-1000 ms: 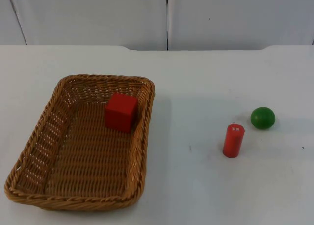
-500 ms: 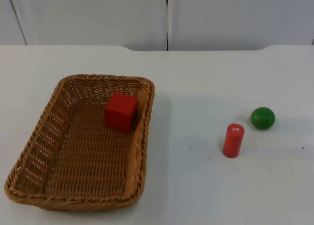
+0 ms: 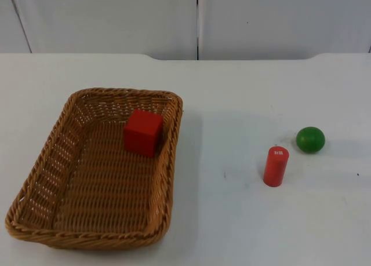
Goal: Pick up the basket with the left hand and place the object to the left of the red cylinder into the basket with the right hand.
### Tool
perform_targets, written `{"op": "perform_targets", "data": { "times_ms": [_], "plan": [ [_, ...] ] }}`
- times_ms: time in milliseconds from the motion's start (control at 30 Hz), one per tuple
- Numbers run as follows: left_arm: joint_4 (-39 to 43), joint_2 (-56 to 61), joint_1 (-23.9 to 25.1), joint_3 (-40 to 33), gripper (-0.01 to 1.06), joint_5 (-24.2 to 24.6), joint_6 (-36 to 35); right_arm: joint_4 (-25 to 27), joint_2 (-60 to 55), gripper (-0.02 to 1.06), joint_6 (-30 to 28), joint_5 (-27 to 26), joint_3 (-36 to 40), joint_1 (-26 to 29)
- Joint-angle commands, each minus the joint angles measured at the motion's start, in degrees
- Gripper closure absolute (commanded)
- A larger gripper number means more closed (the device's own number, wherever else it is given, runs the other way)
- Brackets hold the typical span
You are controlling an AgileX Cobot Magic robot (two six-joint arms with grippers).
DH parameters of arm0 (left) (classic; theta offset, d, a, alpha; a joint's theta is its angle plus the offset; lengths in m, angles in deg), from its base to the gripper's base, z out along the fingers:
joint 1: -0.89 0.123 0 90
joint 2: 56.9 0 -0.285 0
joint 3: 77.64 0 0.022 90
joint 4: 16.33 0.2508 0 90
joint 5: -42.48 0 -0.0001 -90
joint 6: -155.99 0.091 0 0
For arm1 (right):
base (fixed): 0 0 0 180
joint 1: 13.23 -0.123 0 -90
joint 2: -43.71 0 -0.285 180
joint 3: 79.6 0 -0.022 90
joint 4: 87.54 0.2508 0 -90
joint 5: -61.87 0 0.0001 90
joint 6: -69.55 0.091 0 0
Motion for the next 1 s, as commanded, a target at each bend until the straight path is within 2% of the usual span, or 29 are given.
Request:
{"op": "perform_targets", "data": {
  "times_ms": [0, 233, 267, 433, 800, 967],
  "plan": [
    [2.36, 2.72, 0.05, -2.75, 0.20, 0.24, -2.89, -1.45, 1.45, 0.19, 1.51, 0.06, 0.14, 0.27],
    [7.41, 7.86, 0.05, -11.55, 0.20, 1.41, -8.82, -1.60, 4.22, 0.19, 2.46, 0.91, 0.14, 0.27],
    [8.26, 7.86, 0.05, -11.87, 0.20, 3.27, -9.04, -2.19, 4.58, 0.19, 2.59, 1.60, 0.14, 0.27],
    [9.13, 7.86, 0.05, -11.96, 0.20, 3.17, -9.04, -4.23, 6.08, 0.19, 5.07, 4.36, 0.14, 0.27],
    [8.79, 7.86, 0.05, -12.83, 0.20, 3.90, -9.04, -4.74, 10.28, 0.19, 5.07, 9.57, 0.14, 0.27],
    [6.74, 7.86, 0.05, -12.96, 0.20, 3.88, -6.41, -5.29, 15.23, 0.19, 5.41, 11.35, 0.14, 0.27]
  ]
}}
